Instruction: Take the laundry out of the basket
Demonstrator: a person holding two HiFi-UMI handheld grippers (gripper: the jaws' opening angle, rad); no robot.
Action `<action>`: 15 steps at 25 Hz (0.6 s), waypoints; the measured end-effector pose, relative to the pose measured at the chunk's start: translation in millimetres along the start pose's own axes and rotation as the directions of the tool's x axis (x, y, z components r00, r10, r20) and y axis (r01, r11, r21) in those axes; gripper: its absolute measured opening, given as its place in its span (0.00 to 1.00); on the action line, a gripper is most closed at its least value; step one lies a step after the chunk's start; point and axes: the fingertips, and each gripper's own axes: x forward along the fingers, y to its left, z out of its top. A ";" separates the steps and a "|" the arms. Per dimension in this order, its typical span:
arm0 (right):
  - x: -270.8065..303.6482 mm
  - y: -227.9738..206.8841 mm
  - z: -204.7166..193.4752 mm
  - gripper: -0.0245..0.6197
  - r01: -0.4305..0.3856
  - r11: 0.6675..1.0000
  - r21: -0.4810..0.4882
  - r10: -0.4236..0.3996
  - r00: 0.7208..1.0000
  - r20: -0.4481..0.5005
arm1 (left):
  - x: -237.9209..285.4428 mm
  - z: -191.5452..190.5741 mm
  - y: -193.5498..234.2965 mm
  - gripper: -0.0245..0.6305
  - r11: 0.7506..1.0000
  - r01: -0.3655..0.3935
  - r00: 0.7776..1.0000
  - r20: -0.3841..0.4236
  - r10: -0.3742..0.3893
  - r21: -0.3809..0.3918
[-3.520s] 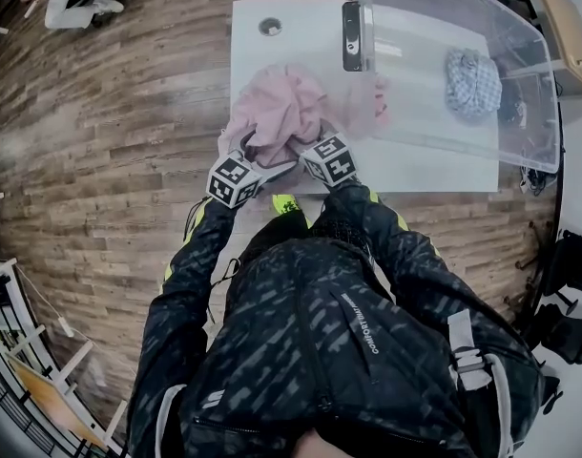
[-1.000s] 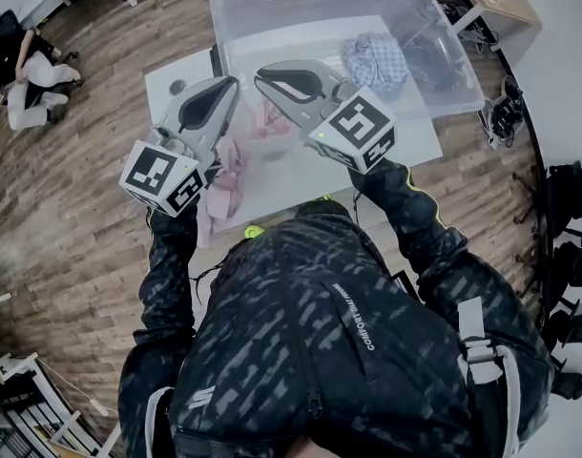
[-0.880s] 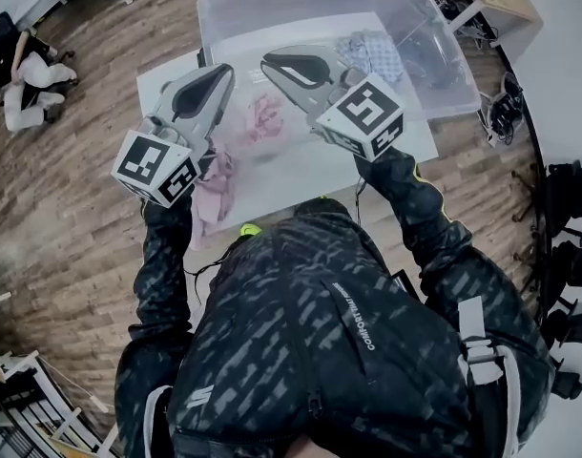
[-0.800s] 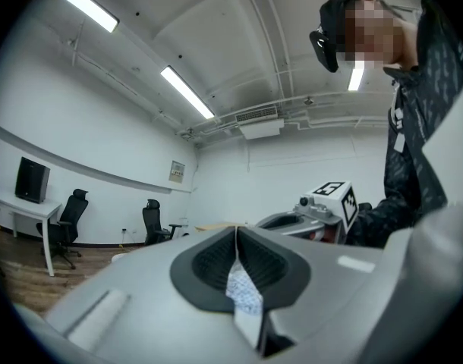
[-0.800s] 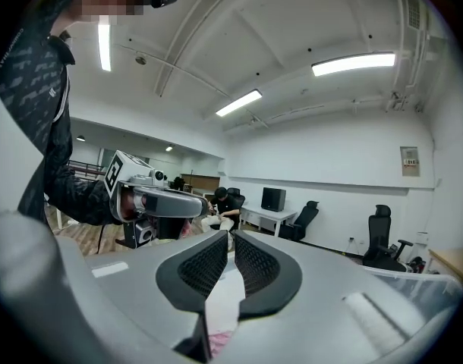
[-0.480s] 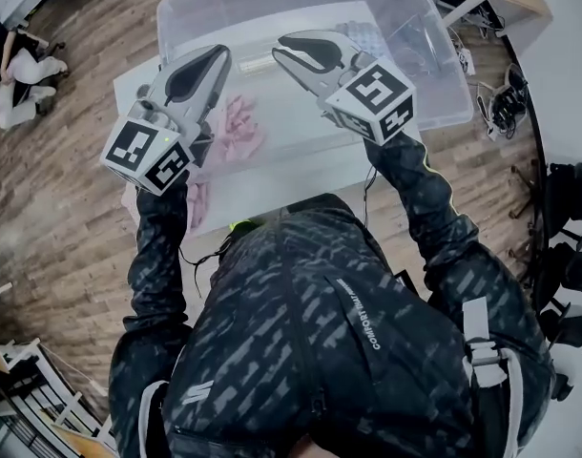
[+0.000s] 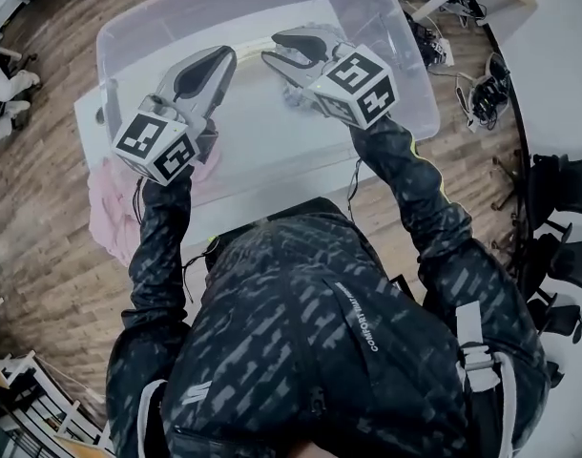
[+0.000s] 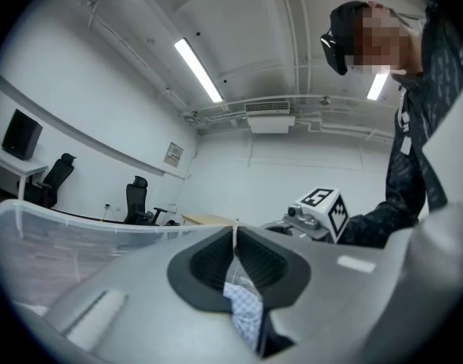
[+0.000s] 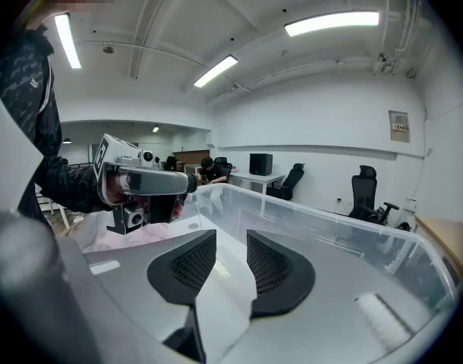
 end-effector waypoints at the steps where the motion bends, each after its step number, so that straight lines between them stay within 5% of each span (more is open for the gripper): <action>1: -0.6 -8.6 -8.7 0.24 0.002 1.000 0.012 -0.002 1.000 -0.016 | 8.1 -5.2 0.8 0.05 1.000 0.000 1.000 -0.007 0.000 -0.009; 6: 7.8 -47.4 -68.2 0.30 -0.008 0.999 0.046 0.016 0.985 -0.174 | 31.4 -34.2 9.6 0.05 0.999 -0.018 0.999 -0.046 0.016 -0.051; 11: 25.1 -74.2 -147.2 0.38 -0.048 0.999 0.025 0.054 0.908 -0.416 | 34.0 -71.0 20.7 0.05 0.991 -0.050 0.993 -0.110 0.037 -0.124; 15: 38.9 -88.3 -188.1 0.46 -0.059 0.997 0.043 0.073 0.856 -0.512 | 35.3 -78.0 28.0 0.05 0.990 -0.053 0.991 -0.128 0.036 -0.133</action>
